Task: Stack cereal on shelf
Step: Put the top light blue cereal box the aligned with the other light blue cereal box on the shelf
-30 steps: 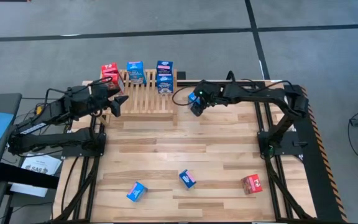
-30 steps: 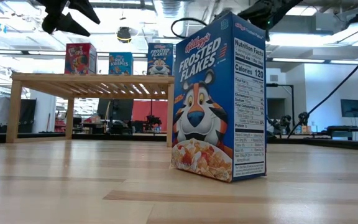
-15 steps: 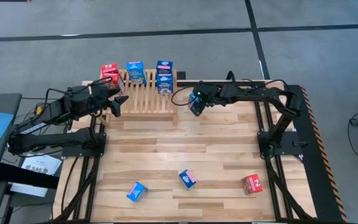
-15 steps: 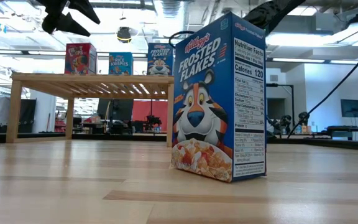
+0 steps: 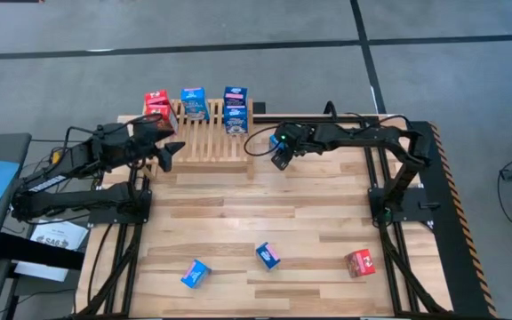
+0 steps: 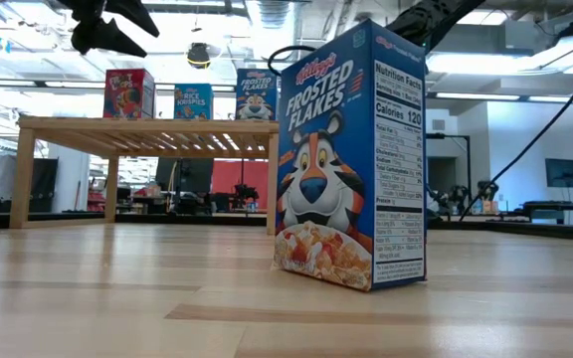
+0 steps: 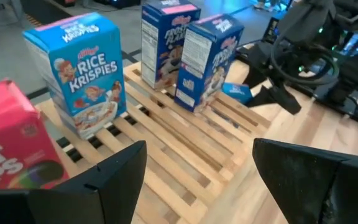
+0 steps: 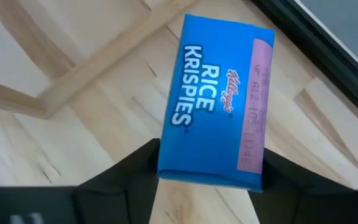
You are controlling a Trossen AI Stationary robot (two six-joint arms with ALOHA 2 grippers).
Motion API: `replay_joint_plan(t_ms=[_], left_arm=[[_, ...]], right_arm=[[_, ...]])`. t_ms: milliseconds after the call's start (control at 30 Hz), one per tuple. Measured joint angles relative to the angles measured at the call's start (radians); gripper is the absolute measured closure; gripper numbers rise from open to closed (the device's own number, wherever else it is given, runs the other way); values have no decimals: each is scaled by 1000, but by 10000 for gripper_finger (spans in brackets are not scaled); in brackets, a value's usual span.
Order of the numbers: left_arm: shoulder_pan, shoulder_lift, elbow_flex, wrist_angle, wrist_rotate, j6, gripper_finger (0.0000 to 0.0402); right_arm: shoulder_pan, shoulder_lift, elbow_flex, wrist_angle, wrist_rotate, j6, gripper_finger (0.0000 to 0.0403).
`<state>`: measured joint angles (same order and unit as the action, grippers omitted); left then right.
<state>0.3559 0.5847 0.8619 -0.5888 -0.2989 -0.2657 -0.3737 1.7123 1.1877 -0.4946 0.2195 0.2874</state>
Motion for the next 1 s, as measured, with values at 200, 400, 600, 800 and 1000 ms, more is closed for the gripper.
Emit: replay_joint_plan(t_ms=[200,400,600,800,1000], left_arm=[[-60,-39,-19,-24,6,-5,118],[-173,-160,-142,36,8,-5,118],[-245,-318,-301,167,0,26,118],[-271,-462,-449,264,75,60,118],[-273,-586,-545,289,176,61,118]], right_arm=[[0,0,0,2,0,1,212],[7,0,0,2,0,3,211],[7,-5,0,2,-8,13,209],[12,-18,0,-5,-10,37,215],[14,-66,1,-60,-10,49,209]])
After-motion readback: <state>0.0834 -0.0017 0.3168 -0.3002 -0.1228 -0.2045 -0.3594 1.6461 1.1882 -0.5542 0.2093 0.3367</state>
